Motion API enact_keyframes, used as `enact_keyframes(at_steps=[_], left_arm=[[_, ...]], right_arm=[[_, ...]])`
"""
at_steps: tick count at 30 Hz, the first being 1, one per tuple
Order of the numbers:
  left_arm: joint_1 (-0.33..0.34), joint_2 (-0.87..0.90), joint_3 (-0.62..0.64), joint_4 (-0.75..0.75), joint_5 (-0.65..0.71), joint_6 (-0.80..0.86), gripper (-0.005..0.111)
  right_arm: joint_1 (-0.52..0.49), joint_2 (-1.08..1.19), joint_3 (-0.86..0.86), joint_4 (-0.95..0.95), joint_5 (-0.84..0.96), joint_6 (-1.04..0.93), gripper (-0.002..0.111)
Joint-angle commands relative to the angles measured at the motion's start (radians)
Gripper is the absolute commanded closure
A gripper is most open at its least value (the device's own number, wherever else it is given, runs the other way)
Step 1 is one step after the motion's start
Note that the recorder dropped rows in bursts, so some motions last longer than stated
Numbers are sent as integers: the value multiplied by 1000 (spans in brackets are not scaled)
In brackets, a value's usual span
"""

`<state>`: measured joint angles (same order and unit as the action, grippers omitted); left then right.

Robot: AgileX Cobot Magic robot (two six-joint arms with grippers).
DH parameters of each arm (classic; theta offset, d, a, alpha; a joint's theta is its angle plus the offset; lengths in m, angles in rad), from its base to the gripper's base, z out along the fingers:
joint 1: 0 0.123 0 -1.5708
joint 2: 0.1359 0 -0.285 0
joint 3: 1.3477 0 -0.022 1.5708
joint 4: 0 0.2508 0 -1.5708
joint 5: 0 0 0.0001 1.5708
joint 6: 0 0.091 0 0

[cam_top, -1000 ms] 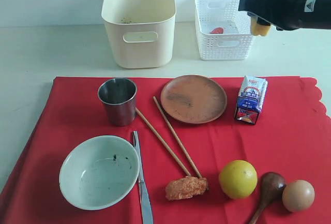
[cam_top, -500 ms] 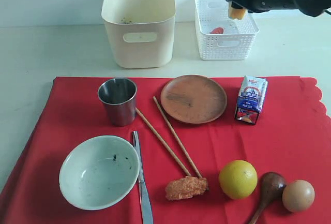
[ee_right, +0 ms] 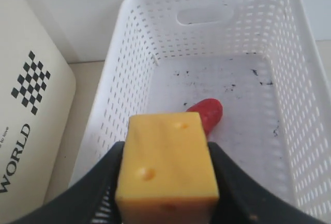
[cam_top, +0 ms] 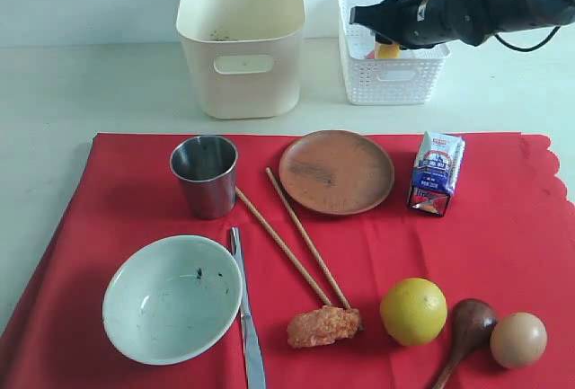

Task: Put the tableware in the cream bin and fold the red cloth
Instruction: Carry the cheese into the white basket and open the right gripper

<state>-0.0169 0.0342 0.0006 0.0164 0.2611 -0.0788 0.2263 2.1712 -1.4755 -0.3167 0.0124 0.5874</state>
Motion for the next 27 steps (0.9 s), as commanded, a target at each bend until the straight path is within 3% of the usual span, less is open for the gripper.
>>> enact_keyframes(at_steps=[1,8,11,15,27], left_arm=[[-5,5,-1,-6,-4,5,106],[-5,5,-1,-6,-4,5,106],[-5,5,-1,-6,-4,5,106],[-5,5,-1,-6,-4,5,106],[-5,5,-1,-6,-4,5,106]], right_arm=[[-1,-6,-9,2,-30,0,96],[-1,-6,-9,2,-30,0,61],[-1,-6,-9,2,-34,0,52],[-1,-9,-9,2,-37,5,47],[-1,-104,-9,2,11,17,47]])
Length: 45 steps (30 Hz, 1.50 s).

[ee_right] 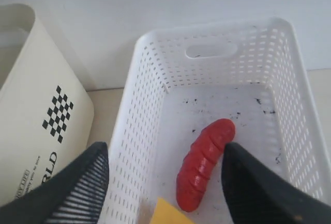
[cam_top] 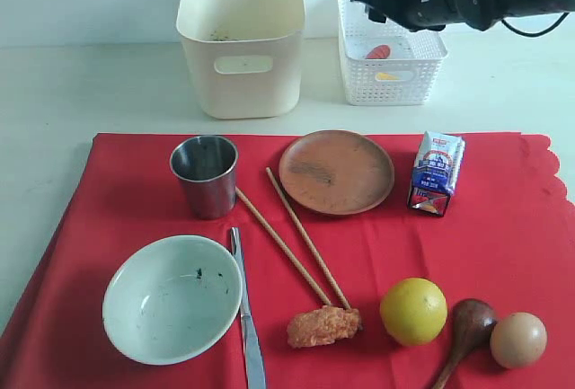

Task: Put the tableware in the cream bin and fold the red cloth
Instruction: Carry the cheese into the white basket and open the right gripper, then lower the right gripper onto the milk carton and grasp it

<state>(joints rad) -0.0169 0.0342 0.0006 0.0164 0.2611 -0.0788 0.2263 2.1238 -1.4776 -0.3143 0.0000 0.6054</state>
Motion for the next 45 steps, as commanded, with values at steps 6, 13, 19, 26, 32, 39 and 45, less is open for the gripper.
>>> enact_keyframes(at_steps=[6,13,19,26,32,39,45], left_arm=[[-5,5,-1,-6,-4,5,106],[-5,5,-1,-6,-4,5,106],[-5,5,-1,-6,-4,5,106],[-5,5,-1,-6,-4,5,106],[-5,5,-1,-6,-4,5,106],[-5,5,-1,-6,-4,5,106],[-5,5,-1,-6,-4,5,106]], right_arm=[[-1,-133,-7,-7,83,-3,47],[-1,-228,-7,-25,254,-71,47],[-1,-290,-7,-31,418,-88,48],[-1,-354,-7,-36,616,-88,48],[-1,-393,-5,-34,789,-81,48],[1,-404,25,35,879,-55,48],[1,-412,118,65,857,-52,48]])
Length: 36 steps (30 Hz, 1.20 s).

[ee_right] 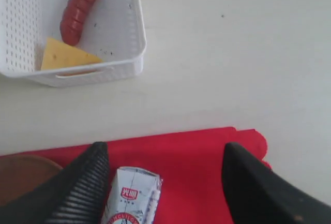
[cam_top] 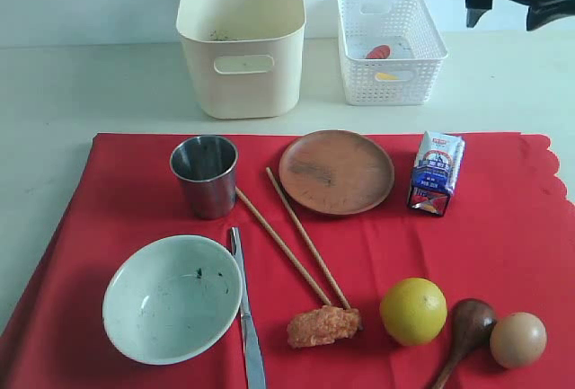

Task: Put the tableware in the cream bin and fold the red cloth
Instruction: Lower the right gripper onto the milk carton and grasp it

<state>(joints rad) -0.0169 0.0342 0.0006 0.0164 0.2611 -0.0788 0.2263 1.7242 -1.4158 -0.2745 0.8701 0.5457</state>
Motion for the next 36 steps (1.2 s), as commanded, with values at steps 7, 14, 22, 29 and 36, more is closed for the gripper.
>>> enact_keyframes(at_steps=[7,14,22,29,36], left_arm=[[-5,5,-1,-6,-4,5,106],[-5,5,-1,-6,-4,5,106],[-5,5,-1,-6,-4,5,106],[-5,5,-1,-6,-4,5,106],[-5,5,-1,-6,-4,5,106]], right_arm=[[1,-13,156,135,-97,7,48],[6,-13,237,194,-150,-1,48],[6,-13,280,218,-174,-3,48],[46,-13,282,212,-182,-10,48],[77,49,282,212,-188,-21,46]])
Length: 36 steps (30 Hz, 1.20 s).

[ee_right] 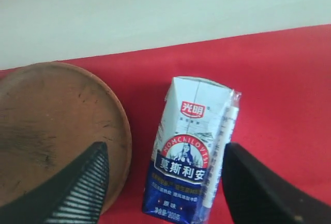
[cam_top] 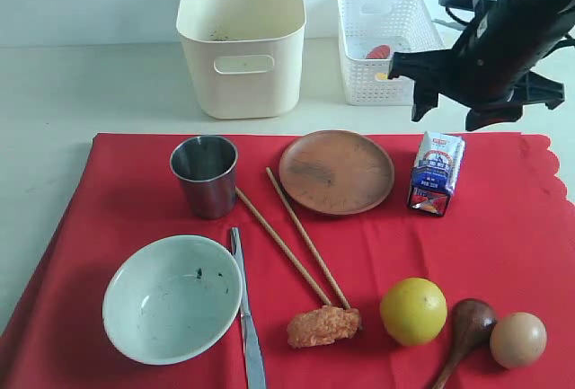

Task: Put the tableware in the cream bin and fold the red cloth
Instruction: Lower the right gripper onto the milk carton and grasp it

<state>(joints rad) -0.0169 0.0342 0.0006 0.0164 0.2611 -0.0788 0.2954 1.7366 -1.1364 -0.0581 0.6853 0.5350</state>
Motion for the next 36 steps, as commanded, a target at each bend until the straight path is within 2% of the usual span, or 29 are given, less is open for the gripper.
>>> enact_keyframes(at_steps=[1,9,14,25,36], left_arm=[[-5,5,-1,-6,-4,5,106],[-5,5,-1,-6,-4,5,106],[-5,5,-1,-6,-4,5,106],[-5,5,-1,-6,-4,5,106],[-5,5,-1,-6,-4,5,106]], right_arm=[[8,45,3,-6,2,-10,45],[8,124,3,-64,-26,48,36],[8,165,3,-171,-30,191,36],[8,235,3,-187,-65,210,36],[8,235,3,-212,-64,220,56]])
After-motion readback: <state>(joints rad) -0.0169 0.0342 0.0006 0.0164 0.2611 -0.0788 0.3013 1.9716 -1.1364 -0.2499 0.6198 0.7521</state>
